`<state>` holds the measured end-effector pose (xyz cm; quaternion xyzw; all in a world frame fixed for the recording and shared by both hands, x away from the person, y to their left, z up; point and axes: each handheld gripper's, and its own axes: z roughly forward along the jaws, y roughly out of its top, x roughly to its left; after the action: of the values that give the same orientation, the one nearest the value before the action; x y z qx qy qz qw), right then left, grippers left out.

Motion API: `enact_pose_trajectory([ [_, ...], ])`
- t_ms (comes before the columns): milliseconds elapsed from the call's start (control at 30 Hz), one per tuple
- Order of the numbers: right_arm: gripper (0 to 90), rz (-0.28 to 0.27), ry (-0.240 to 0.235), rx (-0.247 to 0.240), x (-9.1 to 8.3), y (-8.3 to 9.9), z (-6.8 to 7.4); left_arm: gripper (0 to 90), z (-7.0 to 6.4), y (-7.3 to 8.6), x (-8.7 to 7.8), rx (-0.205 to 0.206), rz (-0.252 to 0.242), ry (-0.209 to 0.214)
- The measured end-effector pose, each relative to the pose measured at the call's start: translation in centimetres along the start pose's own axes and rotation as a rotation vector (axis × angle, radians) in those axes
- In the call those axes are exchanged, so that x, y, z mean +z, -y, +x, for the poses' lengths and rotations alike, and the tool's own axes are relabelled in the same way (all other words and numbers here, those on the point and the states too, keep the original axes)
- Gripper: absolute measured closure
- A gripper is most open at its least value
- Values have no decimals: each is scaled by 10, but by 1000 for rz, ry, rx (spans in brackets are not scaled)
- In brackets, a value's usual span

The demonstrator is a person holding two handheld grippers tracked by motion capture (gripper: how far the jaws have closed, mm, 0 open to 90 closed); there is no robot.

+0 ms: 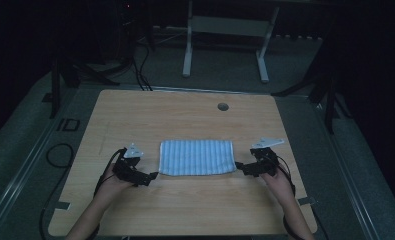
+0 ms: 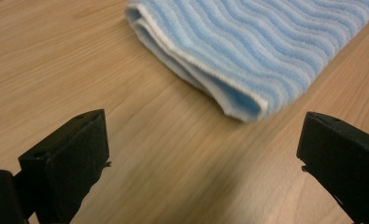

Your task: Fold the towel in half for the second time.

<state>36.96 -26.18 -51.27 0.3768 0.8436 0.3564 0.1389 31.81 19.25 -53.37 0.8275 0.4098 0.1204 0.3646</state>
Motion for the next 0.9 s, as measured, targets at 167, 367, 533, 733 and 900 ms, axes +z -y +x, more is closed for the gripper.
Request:
enact_pose_trajectory([
  [167,125,-10,26,61,-9,23,-16,24,5,13,-7,-12,0,-10],
  [367,125,-35,100,90,-21,46,-29,24,15,25,-18,-51,-38,-32],
  [533,124,-46,148,124,-31,56,-40,24,22,37,-22,-86,-32,-50],
  [733,118,-69,262,153,-36,69,-46,24,30,53,-27,-146,-40,-79],
  [900,118,-65,308,221,-40,80,-52,24,34,61,-35,-190,-82,-121],
])
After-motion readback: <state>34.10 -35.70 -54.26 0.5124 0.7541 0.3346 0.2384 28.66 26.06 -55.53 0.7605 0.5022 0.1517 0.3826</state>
